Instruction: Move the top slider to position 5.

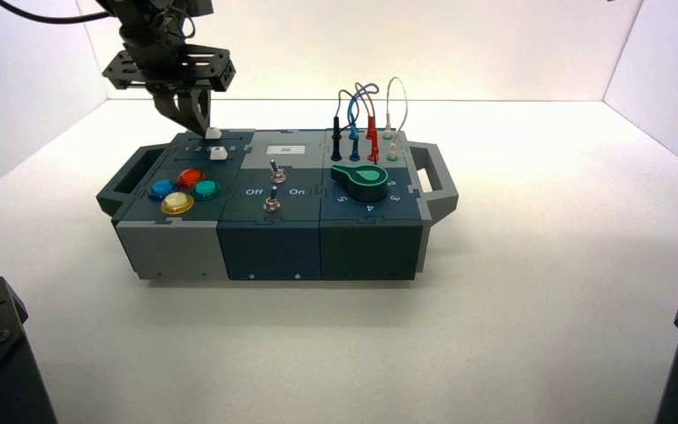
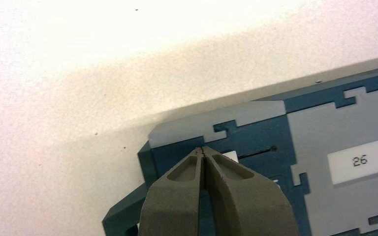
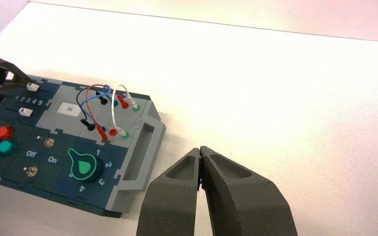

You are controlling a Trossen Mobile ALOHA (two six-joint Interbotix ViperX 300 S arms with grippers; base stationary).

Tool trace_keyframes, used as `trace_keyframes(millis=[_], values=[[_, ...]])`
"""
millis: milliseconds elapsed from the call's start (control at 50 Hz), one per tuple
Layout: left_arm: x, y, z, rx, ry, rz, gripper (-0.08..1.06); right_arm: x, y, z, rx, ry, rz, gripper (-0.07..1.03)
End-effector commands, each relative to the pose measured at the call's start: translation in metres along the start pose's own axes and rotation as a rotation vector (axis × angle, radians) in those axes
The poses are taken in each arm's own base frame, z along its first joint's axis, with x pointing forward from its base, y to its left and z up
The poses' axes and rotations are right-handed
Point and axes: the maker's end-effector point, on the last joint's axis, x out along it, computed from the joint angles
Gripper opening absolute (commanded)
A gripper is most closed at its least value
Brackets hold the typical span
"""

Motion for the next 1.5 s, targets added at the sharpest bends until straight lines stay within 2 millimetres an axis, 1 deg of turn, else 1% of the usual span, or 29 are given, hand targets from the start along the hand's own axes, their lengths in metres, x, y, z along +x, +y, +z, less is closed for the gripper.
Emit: trace_keyframes(millis=[20,580,1000,1160,1300,1360,1500], values=[[-0.005,-0.007,0.012,0.018,-0.033,-0.008,-0.03,-0.002,0.000,0.010,0.008,-0.022,0.000,-0.02],[-0.004,-0.018,0.014,0.043,-0.034,-0.019,-0.03,-0.002,0.000,0.010,0.008,-0.023,0.000,-0.02],[0.005,-0.036,0.013,0.083,-0.011,-0.037,-0.03,-0.002,0.000,0.010,0.008,-0.023,0.000,-0.02],[0.006,-0.038,0.013,0.084,-0.008,-0.038,-0.03,-0.002,0.000,0.010,0.010,-0.023,0.000,-0.02],[0.007,-0.036,0.013,0.084,-0.007,-0.036,-0.03,-0.002,0.000,0.010,0.008,-0.023,0.000,-0.02],[0.005,-0.033,0.014,0.080,-0.010,-0.032,-0.03,-0.002,0.000,0.010,0.008,-0.022,0.000,-0.02],[0.000,-0.015,0.013,0.050,-0.017,-0.012,-0.03,-0.002,0.000,0.010,0.010,-0.022,0.000,-0.02]])
